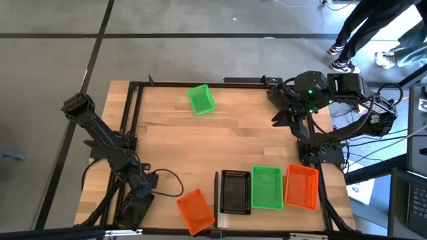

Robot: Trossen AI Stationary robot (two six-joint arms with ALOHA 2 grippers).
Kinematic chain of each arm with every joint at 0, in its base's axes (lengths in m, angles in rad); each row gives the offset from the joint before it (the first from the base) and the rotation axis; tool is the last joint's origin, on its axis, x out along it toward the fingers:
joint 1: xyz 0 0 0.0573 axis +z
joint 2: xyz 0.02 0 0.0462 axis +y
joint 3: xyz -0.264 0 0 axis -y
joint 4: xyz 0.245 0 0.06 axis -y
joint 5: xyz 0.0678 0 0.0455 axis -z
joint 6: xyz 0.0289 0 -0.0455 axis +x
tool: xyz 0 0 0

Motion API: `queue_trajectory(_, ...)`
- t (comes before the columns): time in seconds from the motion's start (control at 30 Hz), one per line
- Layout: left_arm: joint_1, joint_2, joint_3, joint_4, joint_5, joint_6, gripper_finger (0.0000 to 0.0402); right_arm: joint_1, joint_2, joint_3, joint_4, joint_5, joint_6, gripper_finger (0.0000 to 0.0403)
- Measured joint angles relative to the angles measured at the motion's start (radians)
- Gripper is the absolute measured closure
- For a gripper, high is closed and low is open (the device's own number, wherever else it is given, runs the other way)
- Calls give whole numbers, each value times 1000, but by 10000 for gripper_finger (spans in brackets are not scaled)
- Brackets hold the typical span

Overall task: Stack baskets on shelf by color
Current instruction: Stack the bottom black bin on the black bin on the shelf

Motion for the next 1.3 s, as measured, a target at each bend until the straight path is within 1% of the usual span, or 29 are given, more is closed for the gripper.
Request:
queue_trajectory(0.27, 0, 0, 0, 54, -1, 2, 331, 0, 0, 0, 0, 0, 0, 316)
queue_trajectory(0.4, 0, 1, 0, 55, -1, 3, 331, 0, 0, 0, 0, 0, 0, 316)
queue_trajectory(0.7, 0, 74, 1, 62, 22, 7, 332, 0, 0, 0, 0, 0, 0, 316)
queue_trajectory(0.77, 1, 83, 1, 75, 33, 10, 343, 0, 0, 0, 0, 0, 0, 316)
queue_trajectory(0.83, 11, 86, 6, 78, 41, 11, 368, 0, 0, 0, 0, 0, 0, 316)
queue_trajectory(0.87, 19, 86, 8, 78, 43, 10, 383, 0, 0, 0, 0, 0, 0, 316)
queue_trajectory(0.93, 48, 86, 10, 78, 63, 2, 395, 0, 0, 0, 1, 0, 0, 316)
queue_trajectory(1.13, 153, 70, 17, 64, 204, 3, 399, 0, 0, 0, 2, 0, 0, 316)
queue_trajectory(1.23, 206, 40, 50, 60, 231, 23, 400, 0, 0, 0, 2, 0, -1, 316)
queue_trajectory(1.3, 238, 12, 88, 26, 233, 46, 400, 0, 0, 0, 2, -6, -3, 316)
